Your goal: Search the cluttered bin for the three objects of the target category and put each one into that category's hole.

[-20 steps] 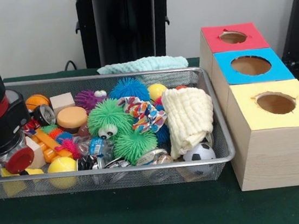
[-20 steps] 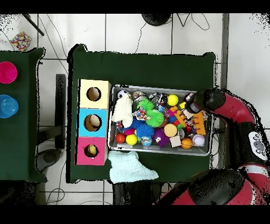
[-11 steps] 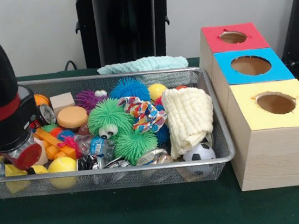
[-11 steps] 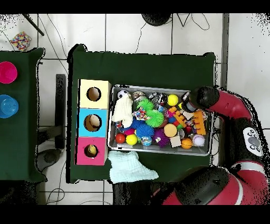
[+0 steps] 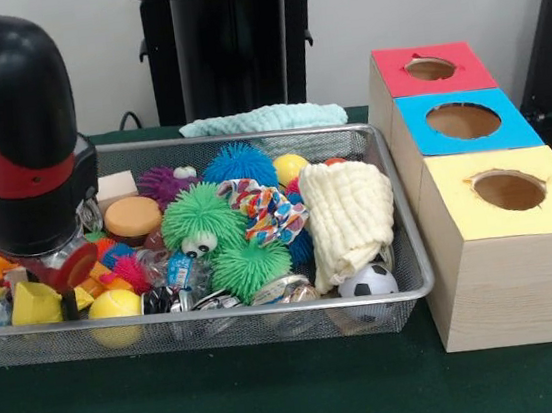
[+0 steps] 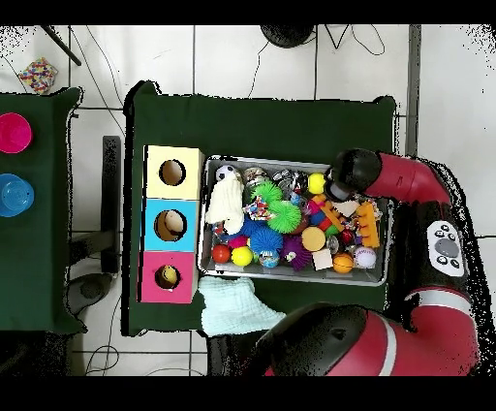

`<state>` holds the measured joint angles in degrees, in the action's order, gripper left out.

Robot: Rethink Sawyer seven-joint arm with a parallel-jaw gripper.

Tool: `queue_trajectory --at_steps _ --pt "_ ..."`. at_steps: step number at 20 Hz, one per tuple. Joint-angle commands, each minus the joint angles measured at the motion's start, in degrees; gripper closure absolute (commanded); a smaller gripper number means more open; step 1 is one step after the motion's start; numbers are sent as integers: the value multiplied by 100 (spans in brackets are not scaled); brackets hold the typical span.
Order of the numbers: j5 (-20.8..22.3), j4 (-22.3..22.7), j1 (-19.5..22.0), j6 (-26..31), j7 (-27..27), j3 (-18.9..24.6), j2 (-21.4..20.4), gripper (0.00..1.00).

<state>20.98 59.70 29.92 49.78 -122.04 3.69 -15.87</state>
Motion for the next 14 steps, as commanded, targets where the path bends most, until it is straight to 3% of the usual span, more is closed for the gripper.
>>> queue_trajectory --at_steps 1,7,14 --pt "115 284 -392 689 -488 -441 -240 100" --pt "77 337 -962 1025 -983 -1141 -573 100" --pt "-680 1098 -1091 1067 -1598 -1275 -738 100"
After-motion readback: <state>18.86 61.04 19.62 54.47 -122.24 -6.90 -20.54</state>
